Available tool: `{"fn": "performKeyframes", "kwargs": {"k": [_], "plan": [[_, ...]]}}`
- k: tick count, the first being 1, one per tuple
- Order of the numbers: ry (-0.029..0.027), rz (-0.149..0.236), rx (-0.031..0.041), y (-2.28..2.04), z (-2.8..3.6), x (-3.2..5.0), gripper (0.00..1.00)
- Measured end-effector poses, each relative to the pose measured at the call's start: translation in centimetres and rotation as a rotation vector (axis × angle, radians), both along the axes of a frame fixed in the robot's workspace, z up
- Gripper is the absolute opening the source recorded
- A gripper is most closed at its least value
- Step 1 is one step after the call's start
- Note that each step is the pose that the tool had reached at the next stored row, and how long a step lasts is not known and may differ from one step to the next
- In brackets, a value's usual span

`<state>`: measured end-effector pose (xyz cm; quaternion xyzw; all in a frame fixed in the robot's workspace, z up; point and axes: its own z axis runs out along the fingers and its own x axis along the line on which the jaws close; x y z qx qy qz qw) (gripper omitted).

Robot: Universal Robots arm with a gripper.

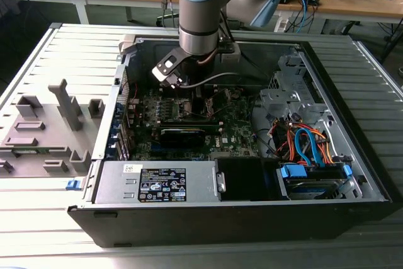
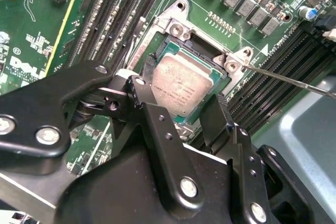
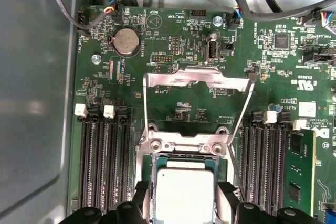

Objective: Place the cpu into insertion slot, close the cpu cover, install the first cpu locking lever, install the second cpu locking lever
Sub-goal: 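Place the cpu into insertion slot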

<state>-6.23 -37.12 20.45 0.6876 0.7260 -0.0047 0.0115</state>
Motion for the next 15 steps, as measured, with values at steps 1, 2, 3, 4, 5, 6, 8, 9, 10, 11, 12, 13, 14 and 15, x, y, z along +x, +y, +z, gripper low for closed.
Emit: {"fn": "performKeyframes", "kwargs": {"k": [1,2,3,4,5,6,8,9,10,11,12,13,14,15], "plan": [[0.0,0.0,0.0,0.0,0.14,0.0,0.62],[0.0,0.0,0.0,0.0,0.31,0.0,0.62],[0.0,0.0,0.0,0.0,0.44,0.0,0.62],[-0.0001,0.0,0.0002,0.0,0.47,0.0,0.62],[-0.0002,0.0,0.0003,0.01,0.48,0.0,0.62],[-0.0002,0.0,0.0003,0.0,0.49,0.0,0.62],[0.0001,0.0,0.0,-0.01,0.51,-0.01,0.61],[0.0001,0.0,0.0,-0.05,0.51,0.01,0.47],[0.0002,0.0,0.0001,-0.07,0.5,0.03,0.41],[0.0002,0.0,0.0001,-0.11,0.5,0.04,0.29],[0.0004,0.0,0.0001,-0.14,0.5,0.05,0.17],[0.0006,0.0,0.0001,-0.16,0.5,0.07,0.11],[0.0008,0.0,0.0001,-0.17,0.49,0.08,0.11],[0.0015,0.0,0.0002,-0.2,0.46,0.1,0.11]]}}
